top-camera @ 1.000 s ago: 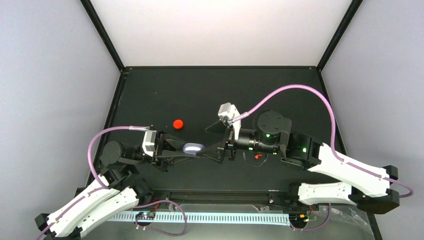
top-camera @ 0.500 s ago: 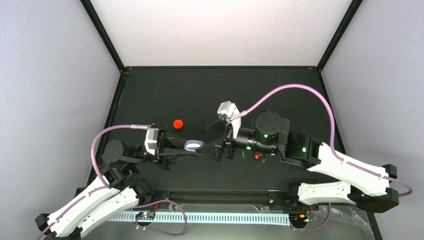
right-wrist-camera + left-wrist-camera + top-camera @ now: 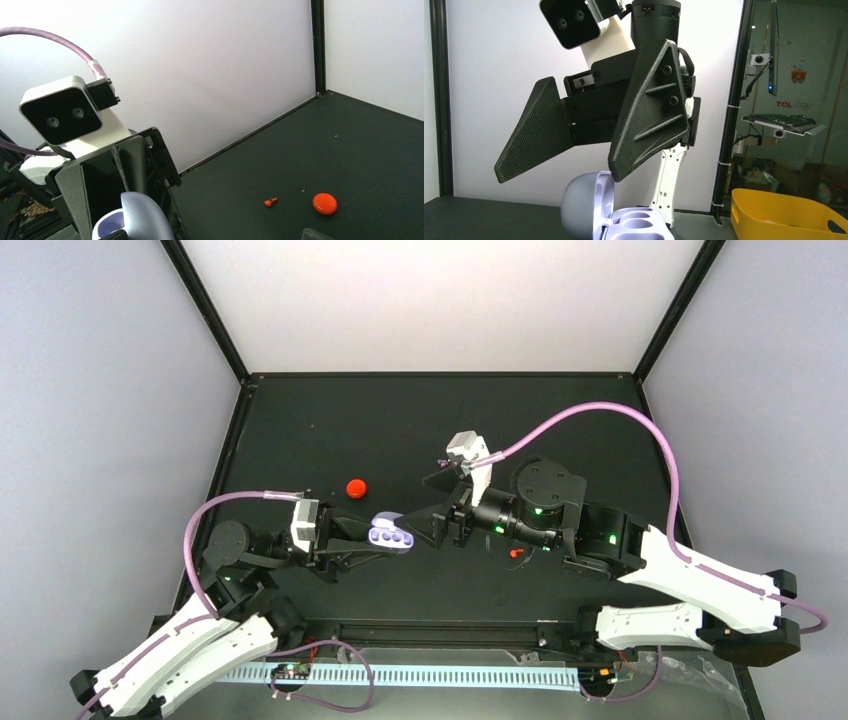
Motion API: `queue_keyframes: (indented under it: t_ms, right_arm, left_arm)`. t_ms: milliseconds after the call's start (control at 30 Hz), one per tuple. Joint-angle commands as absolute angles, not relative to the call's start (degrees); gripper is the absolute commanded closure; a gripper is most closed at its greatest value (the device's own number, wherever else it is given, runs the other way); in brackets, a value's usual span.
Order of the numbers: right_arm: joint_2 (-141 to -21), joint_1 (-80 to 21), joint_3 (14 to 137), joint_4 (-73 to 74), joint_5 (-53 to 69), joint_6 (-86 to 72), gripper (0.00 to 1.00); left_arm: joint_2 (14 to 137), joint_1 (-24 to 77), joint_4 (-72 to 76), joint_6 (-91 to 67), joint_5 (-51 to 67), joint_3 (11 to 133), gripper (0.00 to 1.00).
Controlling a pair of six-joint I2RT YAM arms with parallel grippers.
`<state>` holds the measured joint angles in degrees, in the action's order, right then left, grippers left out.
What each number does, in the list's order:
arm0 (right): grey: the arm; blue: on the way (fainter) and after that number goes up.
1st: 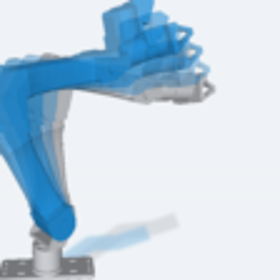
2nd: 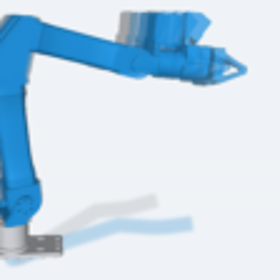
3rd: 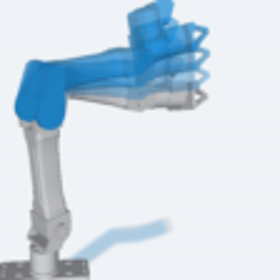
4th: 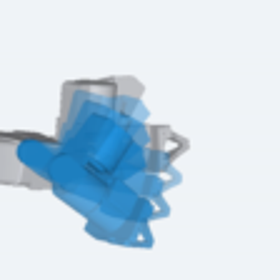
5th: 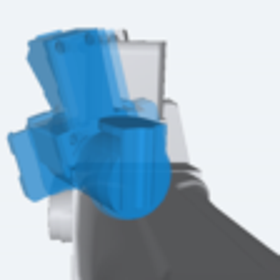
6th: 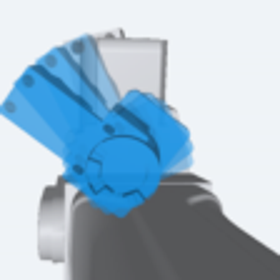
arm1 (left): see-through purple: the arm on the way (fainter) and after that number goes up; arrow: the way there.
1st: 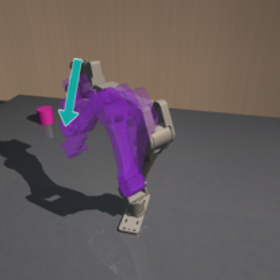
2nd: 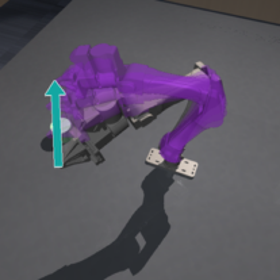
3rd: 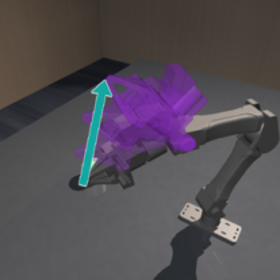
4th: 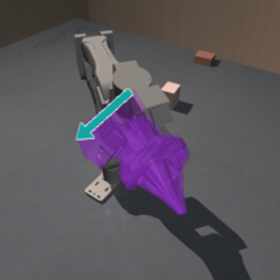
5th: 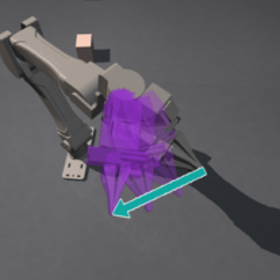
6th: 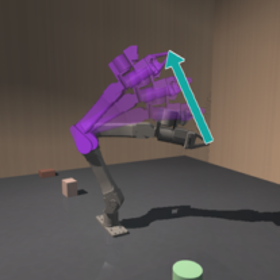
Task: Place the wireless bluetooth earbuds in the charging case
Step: Open the charging case.
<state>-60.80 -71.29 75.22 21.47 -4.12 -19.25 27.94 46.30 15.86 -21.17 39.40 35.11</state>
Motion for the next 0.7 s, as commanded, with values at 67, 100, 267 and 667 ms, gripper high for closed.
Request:
queue_keyframes:
  t_ms: [67,100,267,667]
  right_arm:
    - [-61.02,-70.74,75.42,23.09,-9.13,-19.42,0.11]
    - [-60.95,-70.73,75.41,23.11,-9.11,-19.42,0.11]
    - [-60.48,-70.74,75.3,23.29,-9.43,-19.58,0.11]
    - [-58.77,-70.75,73.82,21.04,-1.59,-18.46,0.09]
  left_arm:
    - [26.31,46.85,18.92,-20.66,42.35,35.75,0.99]
    - [26.28,46.85,18.86,-20.59,42.28,35.76,0.98]
    - [25.95,46.86,18.23,-20.31,41.69,35.55,0.98]
    - [25.44,46.86,17.1,-20.1,40.13,35.22,0.99]
